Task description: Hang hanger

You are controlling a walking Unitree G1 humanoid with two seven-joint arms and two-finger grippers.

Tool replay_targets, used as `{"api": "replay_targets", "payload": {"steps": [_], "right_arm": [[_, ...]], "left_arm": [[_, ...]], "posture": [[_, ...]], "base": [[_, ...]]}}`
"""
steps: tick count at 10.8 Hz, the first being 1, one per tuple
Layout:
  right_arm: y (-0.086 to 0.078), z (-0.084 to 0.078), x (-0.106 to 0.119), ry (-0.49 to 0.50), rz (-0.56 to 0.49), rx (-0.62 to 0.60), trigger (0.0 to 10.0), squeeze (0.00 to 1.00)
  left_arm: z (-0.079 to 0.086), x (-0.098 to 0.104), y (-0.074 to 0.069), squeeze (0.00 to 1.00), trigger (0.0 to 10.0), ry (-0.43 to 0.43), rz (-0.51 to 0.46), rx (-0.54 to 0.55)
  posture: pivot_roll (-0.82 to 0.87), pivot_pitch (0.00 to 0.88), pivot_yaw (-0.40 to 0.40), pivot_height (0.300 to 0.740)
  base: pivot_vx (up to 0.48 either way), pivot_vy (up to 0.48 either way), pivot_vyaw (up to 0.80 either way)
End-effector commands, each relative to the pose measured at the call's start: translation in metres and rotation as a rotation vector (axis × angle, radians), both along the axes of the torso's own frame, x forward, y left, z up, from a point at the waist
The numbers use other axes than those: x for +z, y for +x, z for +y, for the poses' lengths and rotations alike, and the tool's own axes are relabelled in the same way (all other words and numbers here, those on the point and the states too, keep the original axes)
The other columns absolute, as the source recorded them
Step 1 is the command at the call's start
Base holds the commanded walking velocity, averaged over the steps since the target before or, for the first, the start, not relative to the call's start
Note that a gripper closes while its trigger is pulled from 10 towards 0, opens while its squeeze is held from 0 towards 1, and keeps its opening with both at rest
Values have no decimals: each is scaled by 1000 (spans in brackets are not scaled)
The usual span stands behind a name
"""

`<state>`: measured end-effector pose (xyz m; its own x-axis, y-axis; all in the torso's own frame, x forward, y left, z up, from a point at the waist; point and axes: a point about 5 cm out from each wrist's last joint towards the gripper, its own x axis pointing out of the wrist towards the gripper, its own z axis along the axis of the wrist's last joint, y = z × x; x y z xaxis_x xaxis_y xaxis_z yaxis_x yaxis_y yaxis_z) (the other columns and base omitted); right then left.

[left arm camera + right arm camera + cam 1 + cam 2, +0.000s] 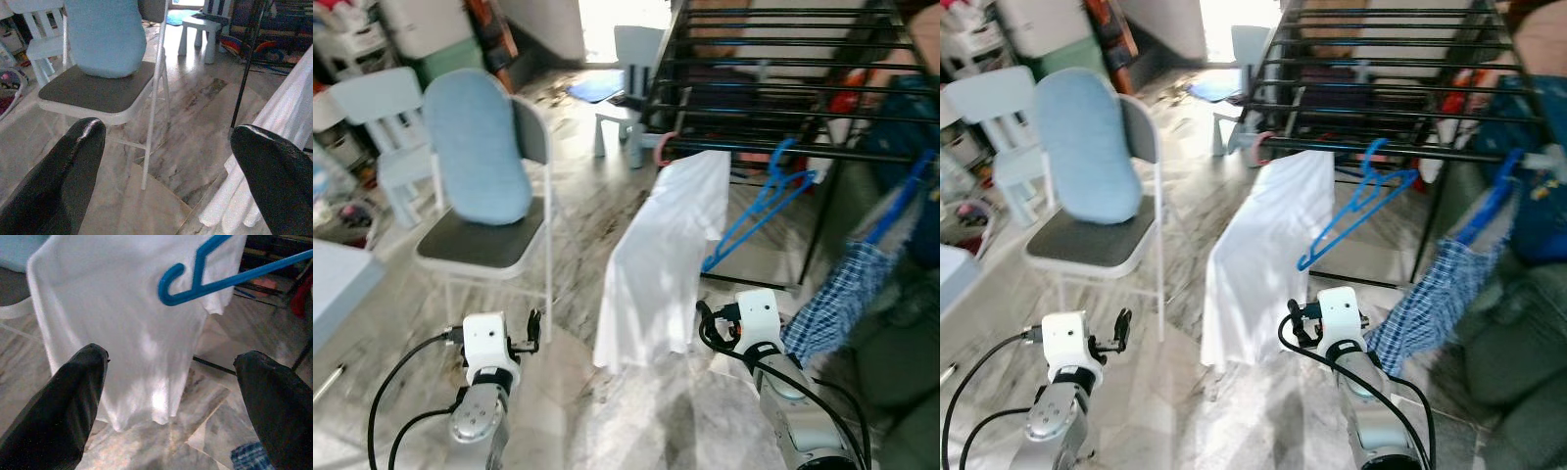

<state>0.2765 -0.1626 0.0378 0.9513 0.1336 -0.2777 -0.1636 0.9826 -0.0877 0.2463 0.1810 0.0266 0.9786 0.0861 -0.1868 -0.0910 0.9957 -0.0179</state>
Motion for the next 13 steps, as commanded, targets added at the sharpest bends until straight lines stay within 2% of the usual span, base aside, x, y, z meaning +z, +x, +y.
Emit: {"api": "replay_targets", "payload": {"steps": [1,9,11,13], "right_arm": [[1,2,4,11,-19,1,10000,0],[6,4,6,33,-23,4,10000,0],[6,3,6,43,-21,-4,10000,0],[6,2,5,48,-19,-8,10000,0]], "left_arm": [[1,1,4,0,10000,9,6,-3],[-4,-1,10,0,10000,9,28,-27],[-5,-2,10,0,10000,9,36,-29],[-5,-4,11,0,10000,8,47,-30]], "posture": [[-89,0,80,740],[-91,0,84,740],[-93,0,85,740],[-94,0,89,740]], "base": [[0,0,800],[0,0,800],[0,0,0],[-292,0,0]]}}
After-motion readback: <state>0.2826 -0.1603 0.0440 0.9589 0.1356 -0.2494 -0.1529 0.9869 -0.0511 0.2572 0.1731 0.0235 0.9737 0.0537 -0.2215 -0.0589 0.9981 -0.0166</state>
